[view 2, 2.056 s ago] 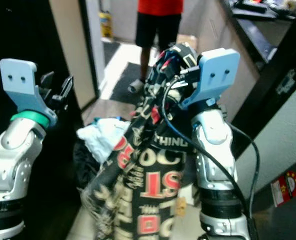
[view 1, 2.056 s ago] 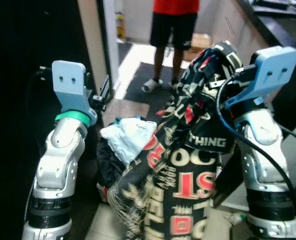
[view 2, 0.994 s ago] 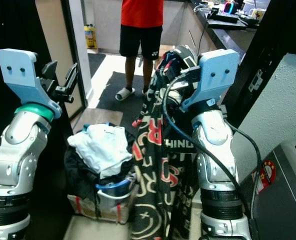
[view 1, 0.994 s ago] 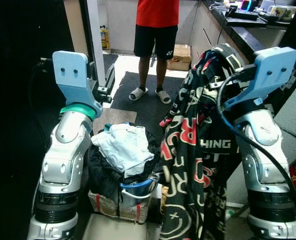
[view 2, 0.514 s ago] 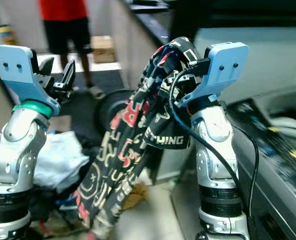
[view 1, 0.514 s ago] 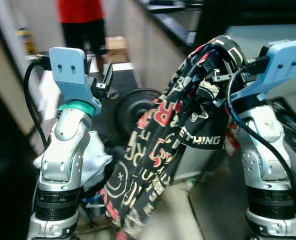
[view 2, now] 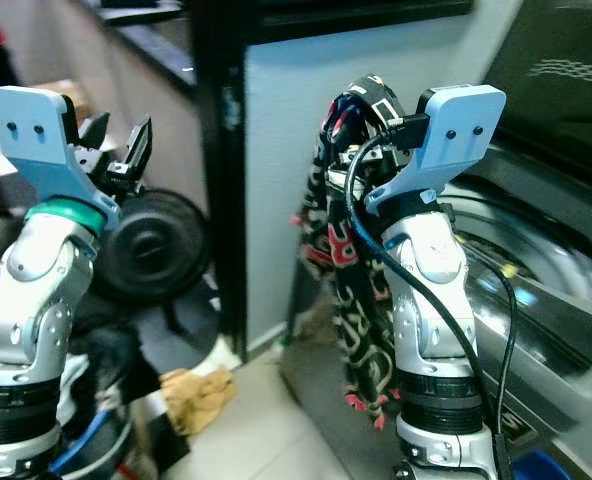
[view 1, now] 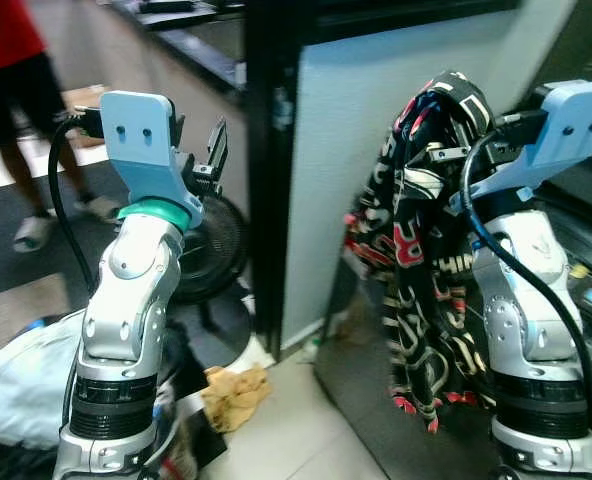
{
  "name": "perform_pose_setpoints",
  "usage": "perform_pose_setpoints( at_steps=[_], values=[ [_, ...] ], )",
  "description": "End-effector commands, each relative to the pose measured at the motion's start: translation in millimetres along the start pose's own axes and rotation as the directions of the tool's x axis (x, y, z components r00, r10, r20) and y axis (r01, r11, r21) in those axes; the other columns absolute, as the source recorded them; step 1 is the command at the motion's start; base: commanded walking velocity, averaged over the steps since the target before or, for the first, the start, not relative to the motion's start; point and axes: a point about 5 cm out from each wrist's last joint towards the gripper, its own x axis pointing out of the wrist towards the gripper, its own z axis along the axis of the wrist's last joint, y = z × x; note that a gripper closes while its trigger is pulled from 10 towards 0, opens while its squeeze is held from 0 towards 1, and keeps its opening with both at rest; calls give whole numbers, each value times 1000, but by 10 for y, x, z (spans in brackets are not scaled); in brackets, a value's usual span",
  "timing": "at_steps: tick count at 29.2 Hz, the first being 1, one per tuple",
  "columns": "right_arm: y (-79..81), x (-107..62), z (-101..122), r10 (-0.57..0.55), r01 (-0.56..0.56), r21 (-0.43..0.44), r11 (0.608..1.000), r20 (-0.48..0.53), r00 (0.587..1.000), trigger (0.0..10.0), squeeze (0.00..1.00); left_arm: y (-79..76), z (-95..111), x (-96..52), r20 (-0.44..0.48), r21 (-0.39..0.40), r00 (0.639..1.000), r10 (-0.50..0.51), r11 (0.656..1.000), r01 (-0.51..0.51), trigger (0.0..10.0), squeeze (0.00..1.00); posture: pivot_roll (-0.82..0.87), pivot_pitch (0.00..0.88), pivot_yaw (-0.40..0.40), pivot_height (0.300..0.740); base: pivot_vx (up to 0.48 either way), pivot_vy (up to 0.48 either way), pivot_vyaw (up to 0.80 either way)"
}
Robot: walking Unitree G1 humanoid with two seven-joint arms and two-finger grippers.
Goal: Clothes washing
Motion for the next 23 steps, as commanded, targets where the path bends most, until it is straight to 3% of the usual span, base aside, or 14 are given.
perform_pose_setpoints(
  at_steps=[1, 23],
  values=[
    [19, 32, 111, 5, -5, 3, 1000, 48, 999, 10000, 0, -19, -1, 7, -9, -5, 1000, -11, 1000, 11, 10000, 0, 32, 0, 30, 740, 0, 0, -800],
    [37, 38, 140, 6, -7, 9, 1000, 59, 998, 10000, 0, -33, 0, 18, -10, -8, 1000, -24, 1000, 24, 10000, 0, 32, 0, 38, 740, 0, 0, -800]
  ],
)
